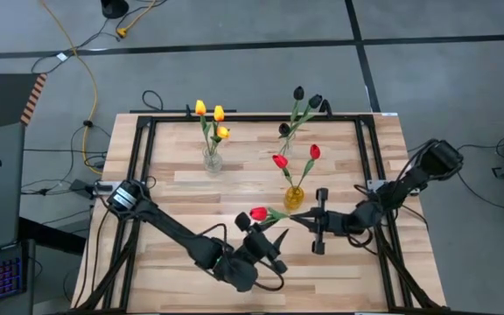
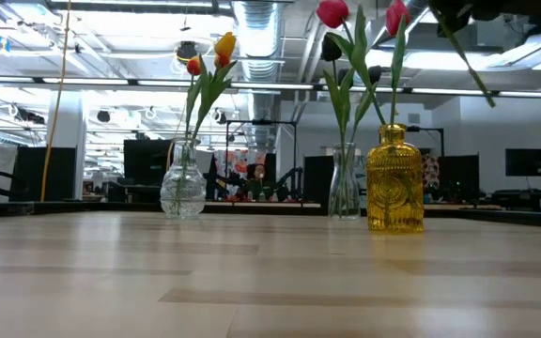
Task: Sort flowers into vase by color
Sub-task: Put the red tulip into the yellow vase
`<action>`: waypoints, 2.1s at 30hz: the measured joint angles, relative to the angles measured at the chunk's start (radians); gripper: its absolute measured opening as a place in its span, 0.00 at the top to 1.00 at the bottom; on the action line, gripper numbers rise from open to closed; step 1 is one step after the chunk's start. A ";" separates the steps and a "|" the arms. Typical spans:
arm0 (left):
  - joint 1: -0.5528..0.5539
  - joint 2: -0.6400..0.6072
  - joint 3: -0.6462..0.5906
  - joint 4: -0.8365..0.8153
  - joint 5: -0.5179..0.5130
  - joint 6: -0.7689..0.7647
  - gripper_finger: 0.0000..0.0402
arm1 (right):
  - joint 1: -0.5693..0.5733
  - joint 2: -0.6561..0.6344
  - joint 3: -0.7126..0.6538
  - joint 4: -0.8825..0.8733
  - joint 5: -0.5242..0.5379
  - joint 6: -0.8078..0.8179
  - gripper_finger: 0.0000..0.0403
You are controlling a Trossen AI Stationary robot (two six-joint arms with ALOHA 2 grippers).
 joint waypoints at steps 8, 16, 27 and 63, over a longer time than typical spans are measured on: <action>0.037 0.000 0.000 0.168 0.014 0.155 0.62 | -0.024 0.040 0.047 0.032 -0.003 -0.087 0.93; 0.053 0.000 0.000 0.228 0.038 0.205 0.62 | -0.023 0.054 0.070 0.028 -0.003 -0.128 0.93; 0.038 0.000 0.000 0.257 -0.064 0.234 0.70 | -0.023 0.054 0.070 0.031 0.001 -0.153 0.93; 0.078 0.000 0.000 0.257 0.021 0.256 1.00 | 0.162 -0.110 0.070 -0.262 0.522 -0.154 0.47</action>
